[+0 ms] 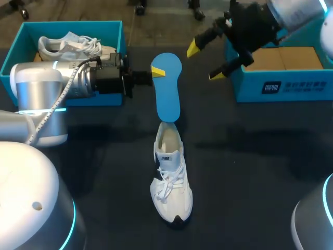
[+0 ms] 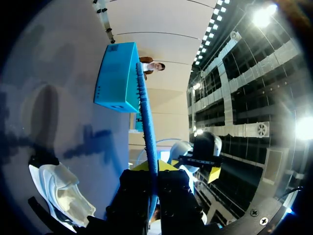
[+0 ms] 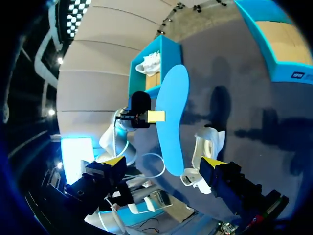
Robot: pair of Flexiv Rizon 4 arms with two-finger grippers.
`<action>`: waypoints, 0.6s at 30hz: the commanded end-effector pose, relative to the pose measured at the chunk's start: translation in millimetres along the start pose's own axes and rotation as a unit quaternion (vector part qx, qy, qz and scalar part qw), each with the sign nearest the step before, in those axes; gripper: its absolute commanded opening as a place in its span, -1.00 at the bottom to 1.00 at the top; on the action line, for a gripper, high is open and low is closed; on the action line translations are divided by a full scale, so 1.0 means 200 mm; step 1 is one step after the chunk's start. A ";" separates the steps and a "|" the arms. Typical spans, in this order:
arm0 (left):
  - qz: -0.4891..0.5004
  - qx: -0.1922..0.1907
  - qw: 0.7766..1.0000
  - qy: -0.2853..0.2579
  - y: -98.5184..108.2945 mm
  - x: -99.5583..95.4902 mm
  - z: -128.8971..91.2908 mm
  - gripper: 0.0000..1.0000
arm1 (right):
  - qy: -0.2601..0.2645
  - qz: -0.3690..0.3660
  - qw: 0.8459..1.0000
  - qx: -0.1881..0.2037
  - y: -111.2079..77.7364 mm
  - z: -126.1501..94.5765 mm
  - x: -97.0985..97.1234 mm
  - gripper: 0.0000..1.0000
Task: Take the shoe out of the shoebox, open the shoe tongue, remove and reinsert the insole, then place the shoe into the shoebox
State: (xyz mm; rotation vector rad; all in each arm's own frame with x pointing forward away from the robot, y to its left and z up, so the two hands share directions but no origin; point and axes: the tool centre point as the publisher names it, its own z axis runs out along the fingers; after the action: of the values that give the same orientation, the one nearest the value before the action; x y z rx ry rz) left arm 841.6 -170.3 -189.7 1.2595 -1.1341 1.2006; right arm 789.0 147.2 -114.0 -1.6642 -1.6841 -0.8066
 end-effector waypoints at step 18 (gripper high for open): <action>0.082 -0.017 0.996 0.034 -0.02 0.04 -0.03 -1.00 | 0.302 0.017 0.953 -0.020 -0.04 0.08 -0.11 1.00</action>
State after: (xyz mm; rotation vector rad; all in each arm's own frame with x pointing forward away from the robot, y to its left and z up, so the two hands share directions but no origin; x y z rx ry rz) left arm 842.5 -169.5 -178.6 1.1912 -1.1686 1.2696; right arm 783.8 143.1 -137.0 -1.3784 -1.3178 -1.1084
